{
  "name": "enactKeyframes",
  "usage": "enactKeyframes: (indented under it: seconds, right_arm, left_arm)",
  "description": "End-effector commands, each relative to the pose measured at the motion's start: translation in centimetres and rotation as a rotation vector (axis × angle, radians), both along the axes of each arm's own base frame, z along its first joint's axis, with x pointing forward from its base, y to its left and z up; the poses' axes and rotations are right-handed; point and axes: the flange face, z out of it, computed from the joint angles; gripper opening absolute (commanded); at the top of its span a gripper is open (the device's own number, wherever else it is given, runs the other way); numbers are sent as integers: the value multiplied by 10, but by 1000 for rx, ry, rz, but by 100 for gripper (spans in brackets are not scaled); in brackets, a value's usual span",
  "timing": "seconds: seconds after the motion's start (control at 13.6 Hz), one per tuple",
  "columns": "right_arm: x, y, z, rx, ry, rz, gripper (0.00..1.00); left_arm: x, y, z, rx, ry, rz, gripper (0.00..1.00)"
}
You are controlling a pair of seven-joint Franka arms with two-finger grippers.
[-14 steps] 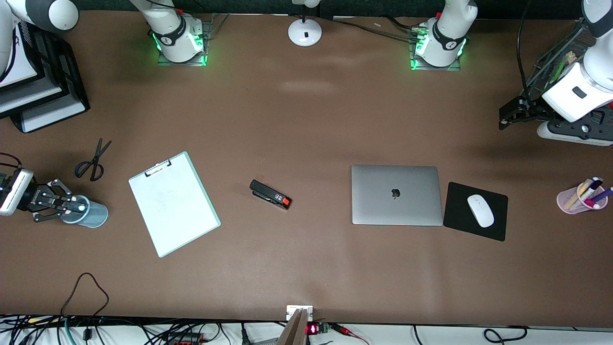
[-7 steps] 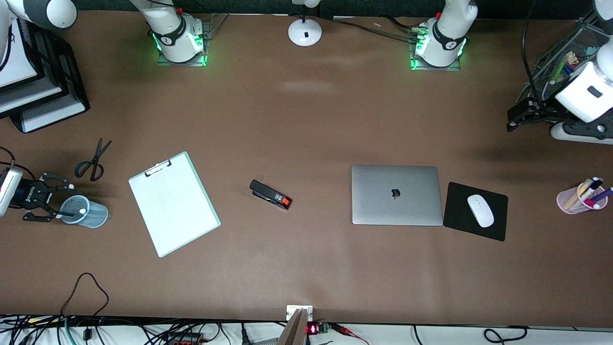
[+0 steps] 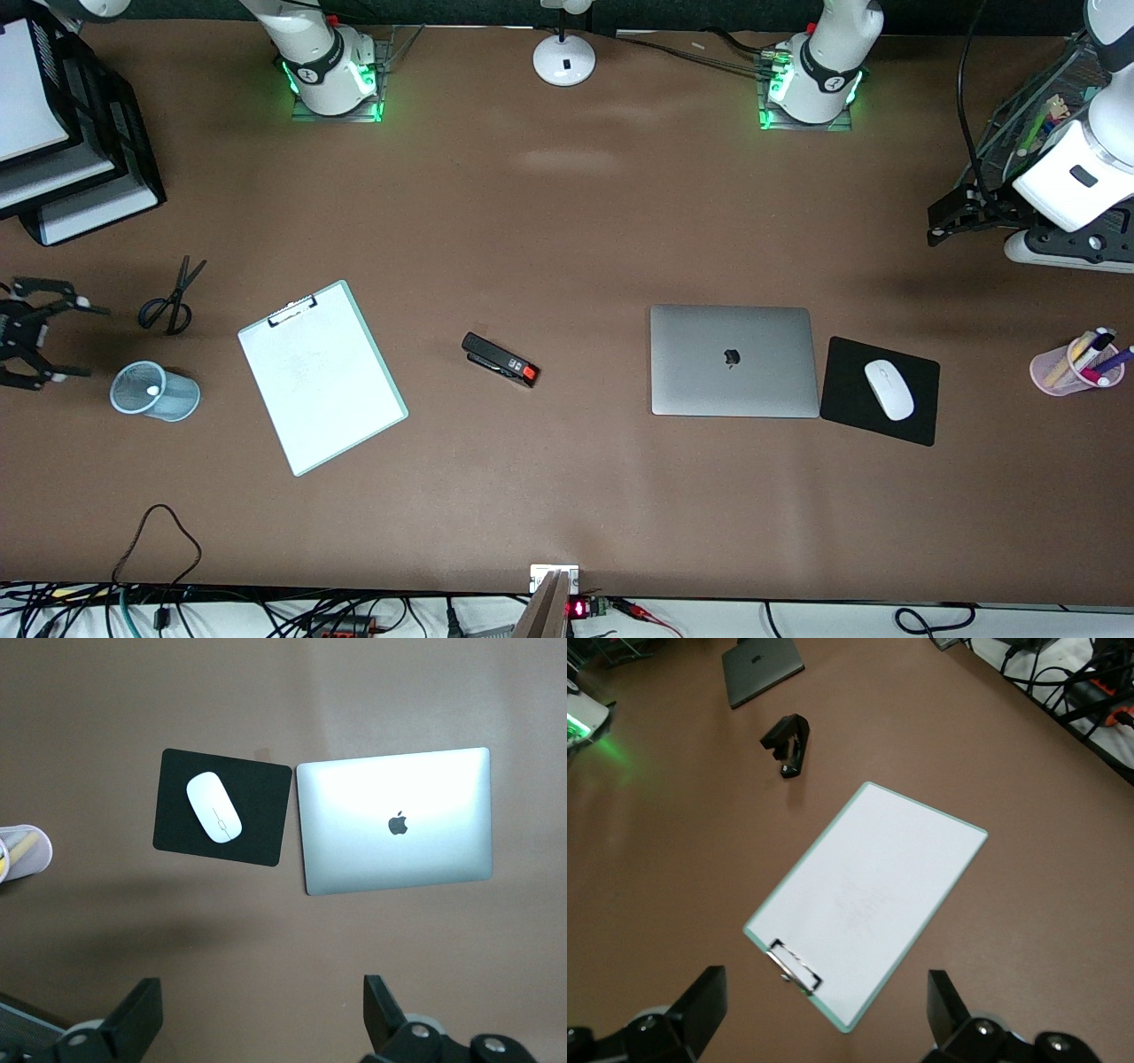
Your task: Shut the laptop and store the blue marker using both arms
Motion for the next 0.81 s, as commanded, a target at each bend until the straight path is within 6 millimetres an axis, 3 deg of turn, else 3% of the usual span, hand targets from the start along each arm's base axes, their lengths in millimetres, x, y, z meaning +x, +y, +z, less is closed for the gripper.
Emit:
enactKeyframes:
  seconds: [0.0, 0.44, 0.74]
  right_arm:
    - [9, 32, 35, -73, 73, -5, 100]
    - [8, 128, 97, -260, 151, -46, 100]
    - [-17, 164, 99, -347, 210, -208, 100]
  left_arm:
    - [2, 0, 5, -12, 6, 8, 100]
    - [2, 0, 3, -11, 12, 7, 100]
    - [1, 0, 3, -10, 15, 5, 100]
